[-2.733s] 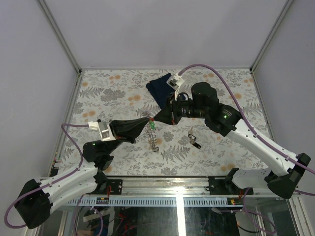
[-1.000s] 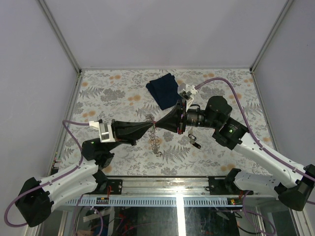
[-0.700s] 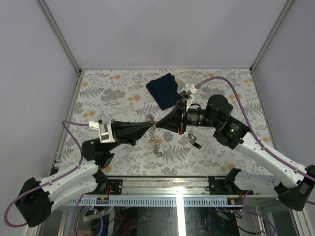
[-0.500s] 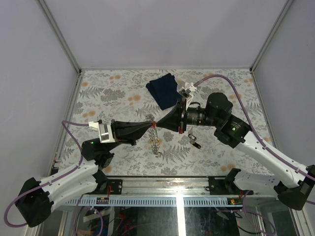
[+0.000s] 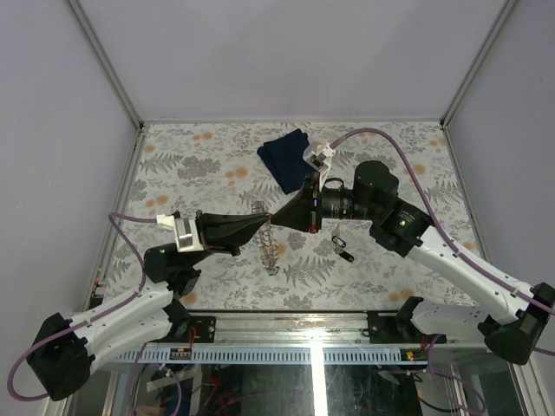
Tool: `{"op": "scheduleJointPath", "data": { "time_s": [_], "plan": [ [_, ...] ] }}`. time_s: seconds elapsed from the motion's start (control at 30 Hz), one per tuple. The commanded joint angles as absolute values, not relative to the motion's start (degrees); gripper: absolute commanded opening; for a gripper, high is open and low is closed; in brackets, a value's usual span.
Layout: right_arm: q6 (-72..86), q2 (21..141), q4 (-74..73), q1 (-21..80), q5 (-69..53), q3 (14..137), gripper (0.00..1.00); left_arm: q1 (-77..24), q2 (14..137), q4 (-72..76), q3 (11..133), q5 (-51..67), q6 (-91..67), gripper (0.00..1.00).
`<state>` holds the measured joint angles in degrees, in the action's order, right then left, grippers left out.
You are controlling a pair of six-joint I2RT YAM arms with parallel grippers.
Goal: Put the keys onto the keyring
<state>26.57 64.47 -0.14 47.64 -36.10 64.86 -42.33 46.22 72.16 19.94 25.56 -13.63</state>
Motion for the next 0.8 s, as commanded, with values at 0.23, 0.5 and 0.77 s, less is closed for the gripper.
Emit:
{"op": "scheduleJointPath", "data": {
  "time_s": [0.23,0.5,0.77],
  "plan": [
    [15.0,52.9,20.7,47.7,-27.4,53.9,0.41,-42.4,45.1,77.3,22.0,26.2,-13.0,0.0],
    [6.1,51.5,43.1,47.8,-34.4,43.6,0.4,-42.4,45.8,77.7,23.0,27.8,-14.3,0.0],
    [5.8,54.6,43.1,47.8,-40.4,46.2,0.37,-42.4,46.7,78.7,23.7,30.0,-15.4,0.0]
  ]
}}
